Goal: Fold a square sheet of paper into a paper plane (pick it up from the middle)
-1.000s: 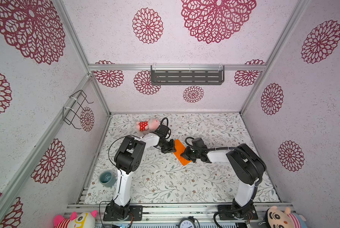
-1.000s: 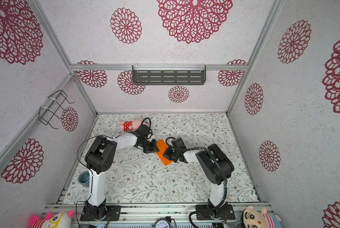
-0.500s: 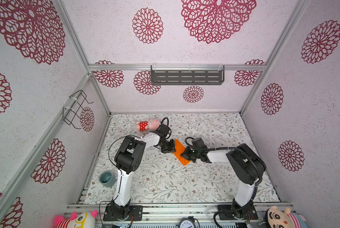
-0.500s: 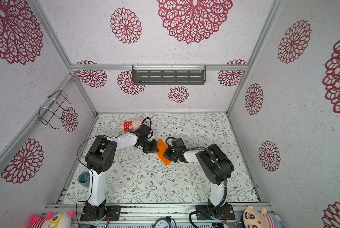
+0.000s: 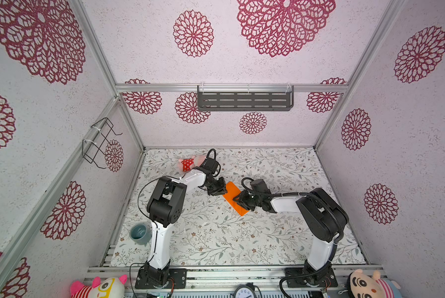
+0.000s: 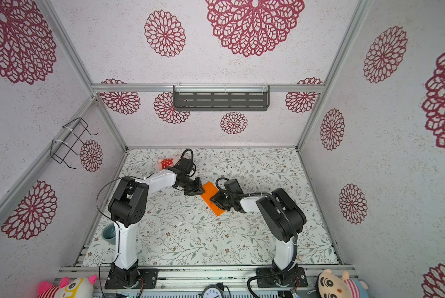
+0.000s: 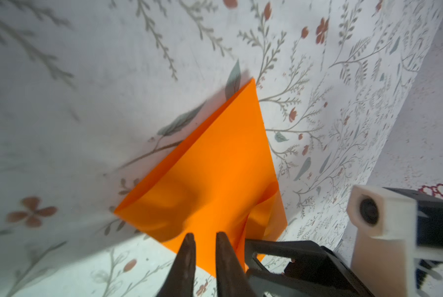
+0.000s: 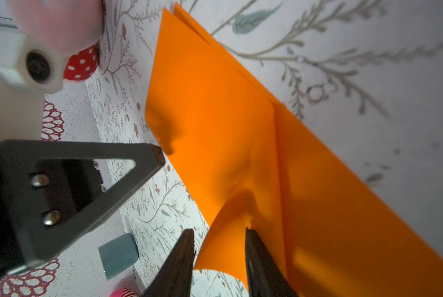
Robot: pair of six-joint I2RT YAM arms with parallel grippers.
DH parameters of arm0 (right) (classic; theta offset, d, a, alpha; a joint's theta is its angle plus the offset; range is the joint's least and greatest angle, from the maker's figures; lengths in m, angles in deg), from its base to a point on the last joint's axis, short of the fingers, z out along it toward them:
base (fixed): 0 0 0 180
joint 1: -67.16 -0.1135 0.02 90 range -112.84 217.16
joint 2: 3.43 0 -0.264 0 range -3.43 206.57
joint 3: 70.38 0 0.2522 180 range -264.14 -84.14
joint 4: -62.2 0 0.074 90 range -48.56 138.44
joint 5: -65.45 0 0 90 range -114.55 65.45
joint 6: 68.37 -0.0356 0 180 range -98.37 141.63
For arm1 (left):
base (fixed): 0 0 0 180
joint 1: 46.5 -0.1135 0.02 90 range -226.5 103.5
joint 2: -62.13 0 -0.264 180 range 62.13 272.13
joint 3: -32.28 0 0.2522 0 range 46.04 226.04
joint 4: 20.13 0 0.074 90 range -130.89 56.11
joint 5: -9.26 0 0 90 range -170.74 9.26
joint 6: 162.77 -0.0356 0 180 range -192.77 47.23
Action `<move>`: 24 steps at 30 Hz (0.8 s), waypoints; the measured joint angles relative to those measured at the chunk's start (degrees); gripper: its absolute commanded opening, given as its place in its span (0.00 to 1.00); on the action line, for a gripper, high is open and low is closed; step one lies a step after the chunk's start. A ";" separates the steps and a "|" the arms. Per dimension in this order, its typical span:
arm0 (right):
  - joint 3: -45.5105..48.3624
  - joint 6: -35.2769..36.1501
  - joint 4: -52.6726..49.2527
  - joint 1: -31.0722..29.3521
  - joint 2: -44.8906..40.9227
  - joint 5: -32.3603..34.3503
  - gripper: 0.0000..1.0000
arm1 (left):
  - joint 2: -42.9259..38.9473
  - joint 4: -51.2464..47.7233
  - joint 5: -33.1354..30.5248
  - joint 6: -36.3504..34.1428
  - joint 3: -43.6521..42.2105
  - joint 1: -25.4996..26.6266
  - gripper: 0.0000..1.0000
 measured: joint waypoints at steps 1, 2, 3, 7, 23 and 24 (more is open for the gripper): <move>-0.02 0.02 -0.04 0.00 0.00 0.02 0.37 | -0.63 0.09 0.04 0.00 -0.09 -0.26 0.19; -0.07 0.04 -0.15 0.00 0.00 0.04 0.38 | -1.14 0.26 0.09 0.00 -0.24 -0.35 0.19; -0.09 0.09 -0.17 0.00 0.00 0.04 0.40 | -1.57 0.46 0.26 0.00 -0.42 -0.33 0.19; -0.42 0.50 -0.26 -0.07 -0.02 -0.22 0.44 | -2.54 1.33 0.83 0.04 -1.27 0.61 0.20; -0.48 0.96 -3.26 -0.09 0.07 0.76 0.15 | -2.67 2.95 2.69 1.53 -3.34 5.49 0.04; -0.48 0.96 -3.34 -0.07 0.11 0.76 0.14 | -2.60 2.95 2.80 1.51 -3.34 5.73 0.02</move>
